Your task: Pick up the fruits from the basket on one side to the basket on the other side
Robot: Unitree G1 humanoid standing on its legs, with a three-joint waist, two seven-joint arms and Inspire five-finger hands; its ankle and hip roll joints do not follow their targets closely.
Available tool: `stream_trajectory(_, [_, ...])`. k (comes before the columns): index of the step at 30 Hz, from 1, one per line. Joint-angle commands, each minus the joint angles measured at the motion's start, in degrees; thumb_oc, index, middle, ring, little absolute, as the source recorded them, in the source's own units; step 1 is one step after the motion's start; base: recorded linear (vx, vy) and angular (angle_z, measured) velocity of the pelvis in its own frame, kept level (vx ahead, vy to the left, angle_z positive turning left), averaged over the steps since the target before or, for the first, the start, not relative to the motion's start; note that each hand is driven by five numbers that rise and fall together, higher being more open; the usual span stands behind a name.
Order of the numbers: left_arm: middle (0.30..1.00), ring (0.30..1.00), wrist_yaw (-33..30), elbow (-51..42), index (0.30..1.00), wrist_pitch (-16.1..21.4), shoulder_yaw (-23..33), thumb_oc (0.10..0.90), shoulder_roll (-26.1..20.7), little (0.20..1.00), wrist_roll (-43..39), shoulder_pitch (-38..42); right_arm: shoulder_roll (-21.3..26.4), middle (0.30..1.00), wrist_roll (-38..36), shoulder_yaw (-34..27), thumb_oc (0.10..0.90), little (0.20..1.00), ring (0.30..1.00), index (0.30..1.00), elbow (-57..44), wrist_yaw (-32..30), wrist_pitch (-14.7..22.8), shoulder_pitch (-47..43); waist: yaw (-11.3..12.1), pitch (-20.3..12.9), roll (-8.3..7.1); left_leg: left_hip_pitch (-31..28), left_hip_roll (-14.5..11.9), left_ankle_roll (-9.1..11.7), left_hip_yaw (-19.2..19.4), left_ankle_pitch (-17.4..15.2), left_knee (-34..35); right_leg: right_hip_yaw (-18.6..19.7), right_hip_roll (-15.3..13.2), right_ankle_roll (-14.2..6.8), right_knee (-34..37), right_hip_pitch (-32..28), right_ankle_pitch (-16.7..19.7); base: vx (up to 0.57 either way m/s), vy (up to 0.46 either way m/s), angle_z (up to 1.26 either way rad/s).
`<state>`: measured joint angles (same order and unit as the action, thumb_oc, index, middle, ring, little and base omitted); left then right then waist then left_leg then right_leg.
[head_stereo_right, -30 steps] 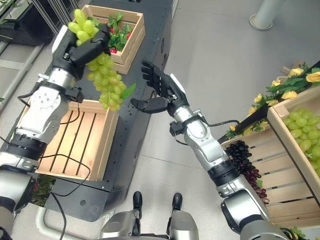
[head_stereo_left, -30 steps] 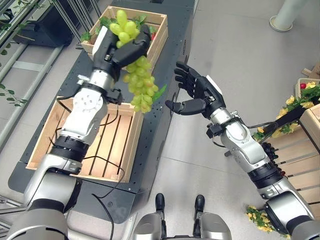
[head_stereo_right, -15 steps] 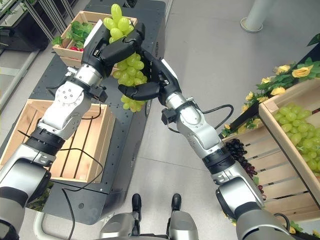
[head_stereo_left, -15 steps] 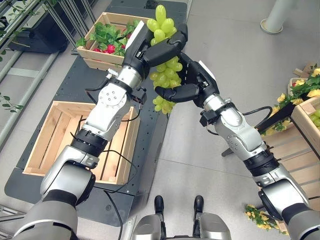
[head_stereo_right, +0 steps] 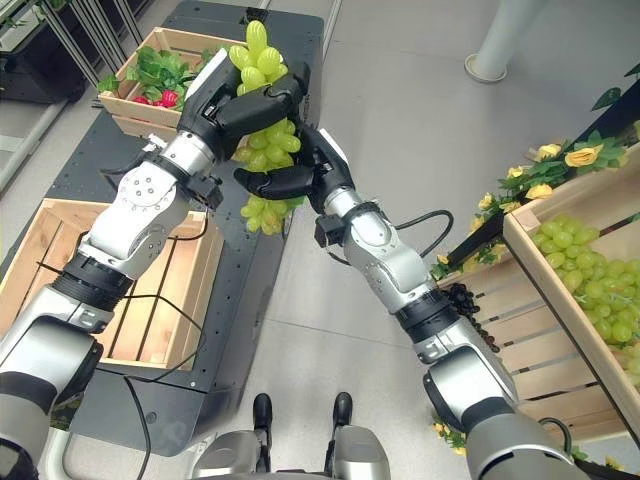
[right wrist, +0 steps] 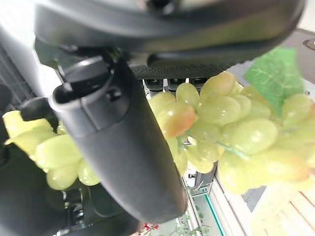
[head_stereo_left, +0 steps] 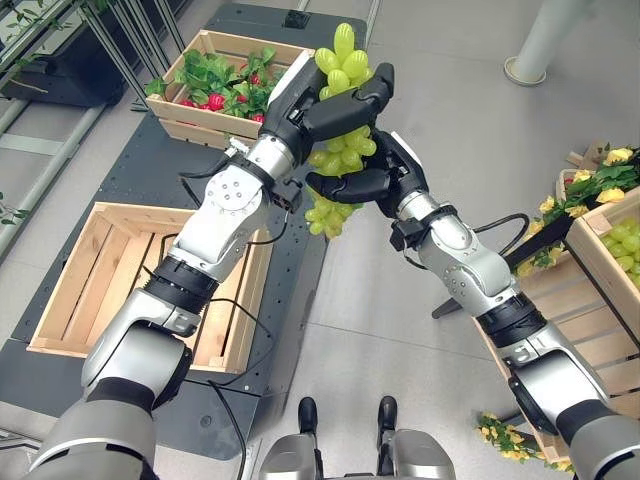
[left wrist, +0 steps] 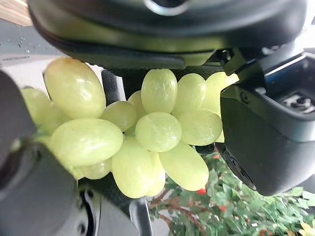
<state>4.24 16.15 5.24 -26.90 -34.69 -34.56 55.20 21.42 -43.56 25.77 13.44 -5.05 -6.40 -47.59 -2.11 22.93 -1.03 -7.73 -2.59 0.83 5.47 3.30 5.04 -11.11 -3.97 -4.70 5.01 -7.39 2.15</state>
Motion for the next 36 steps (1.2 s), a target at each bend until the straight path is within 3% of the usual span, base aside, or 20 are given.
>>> stream_trajectory(1, [0.300,0.300,0.7,0.0,0.300,4.7,-3.0,0.400,6.9,0.300,-1.7,7.0,-7.2,0.900,-4.0,3.3,0.800,0.900,0.900,0.900,4.9,-1.0,5.6,-0.2,0.5,-21.1,2.32,1.9,1.9,0.7,-1.8,-4.9,0.0,0.5,0.3,2.0,0.0,0.3,-3.0,0.00,0.000,0.00])
stream_trajectory(2, [0.300,0.300,0.8,-0.2,0.300,4.5,-3.3,0.400,7.0,0.300,-1.4,7.2,-7.5,0.900,-4.5,3.4,0.800,0.900,0.900,0.900,4.9,-0.7,6.2,-0.2,0.6,-21.2,2.29,1.9,1.9,0.7,-1.8,-4.9,0.0,0.5,0.3,2.0,0.0,0.3,-3.0,0.00,0.000,0.00])
stream_trajectory(3, [0.300,0.300,0.8,-0.2,0.300,4.4,-3.3,0.400,7.0,0.300,-1.4,7.3,-7.5,0.853,-4.7,3.4,0.769,0.853,0.853,0.853,4.8,-0.7,6.5,-0.2,0.6,-21.2,2.27,1.9,1.9,0.7,-1.9,-4.9,0.0,0.5,0.3,2.0,0.0,0.2,-3.1,0.00,0.000,0.00])
stream_trajectory(4, [0.300,0.300,1.0,-0.4,0.300,4.3,-3.3,0.400,6.9,0.300,-1.3,7.3,-7.4,0.347,-5.1,3.2,0.431,0.347,0.347,0.347,4.8,-0.5,7.2,-0.2,0.6,-21.2,2.25,1.9,2.0,0.7,-1.9,-5.0,0.0,0.4,0.3,2.0,0.0,0.2,-3.1,0.00,0.000,0.00])
stream_trajectory(5, [0.300,0.300,0.9,-0.6,0.300,4.2,-3.4,0.400,6.7,0.300,-1.4,7.4,-7.4,0.300,-5.3,3.1,0.400,0.300,0.300,0.300,4.5,-0.5,7.6,-0.2,0.7,-21.2,2.22,1.9,2.0,0.7,-2.0,-4.9,0.0,0.4,0.3,2.0,0.0,0.2,-3.1,0.00,0.000,0.00])
stream_trajectory(18, [0.300,0.300,-0.2,1.5,0.300,2.5,-4.0,0.400,4.9,0.300,0.4,7.9,-7.4,0.300,-6.6,2.8,0.400,0.300,0.300,0.300,3.8,-0.9,10.5,-0.4,0.9,-21.5,2.38,2.0,2.0,0.5,-2.3,-4.9,0.0,0.3,0.2,1.8,0.0,0.3,-3.1,0.00,0.000,0.00])
stream_trajectory(26, [0.314,0.314,-0.5,8.0,0.314,1.9,-3.8,0.409,3.2,0.314,0.0,8.1,-6.8,0.300,-7.0,2.5,0.400,0.300,0.300,0.300,5.5,-0.8,12.5,-0.6,0.9,-21.5,2.67,2.0,1.9,0.6,-2.2,-4.7,0.0,0.4,0.1,1.7,0.0,0.4,-2.9,0.00,0.000,0.00])
stream_trajectory(28, [0.662,0.662,-0.5,9.1,0.662,1.4,-3.7,0.642,3.1,0.662,-0.5,8.0,-6.8,0.300,-7.2,2.4,0.400,0.300,0.300,0.300,5.6,-1.0,12.6,-0.5,0.8,-21.5,2.71,1.9,1.9,0.6,-2.2,-4.7,0.0,0.5,0.1,1.6,0.0,0.4,-2.9,0.00,0.000,0.00])
stream_trajectory(29, [0.900,0.900,-0.6,9.7,0.900,1.2,-3.6,0.800,3.0,0.900,-0.5,7.8,-6.8,0.300,-7.2,2.4,0.400,0.300,0.300,0.300,5.8,-1.0,12.6,-0.3,0.8,-21.4,2.76,2.0,1.9,0.6,-2.2,-4.7,0.0,0.5,0.1,1.6,0.0,0.4,-2.9,0.00,0.000,0.00])
stream_trajectory(36, [0.900,0.900,-1.1,11.9,0.900,0.1,-2.2,0.800,2.3,0.900,0.5,6.3,-6.8,0.300,-6.8,2.2,0.400,0.300,0.300,0.300,5.9,-0.5,12.1,1.7,0.6,-21.4,2.93,2.3,1.8,0.6,-2.0,-4.5,0.0,0.5,0.1,1.5,0.0,0.8,-2.8,0.00,0.004,-0.01])
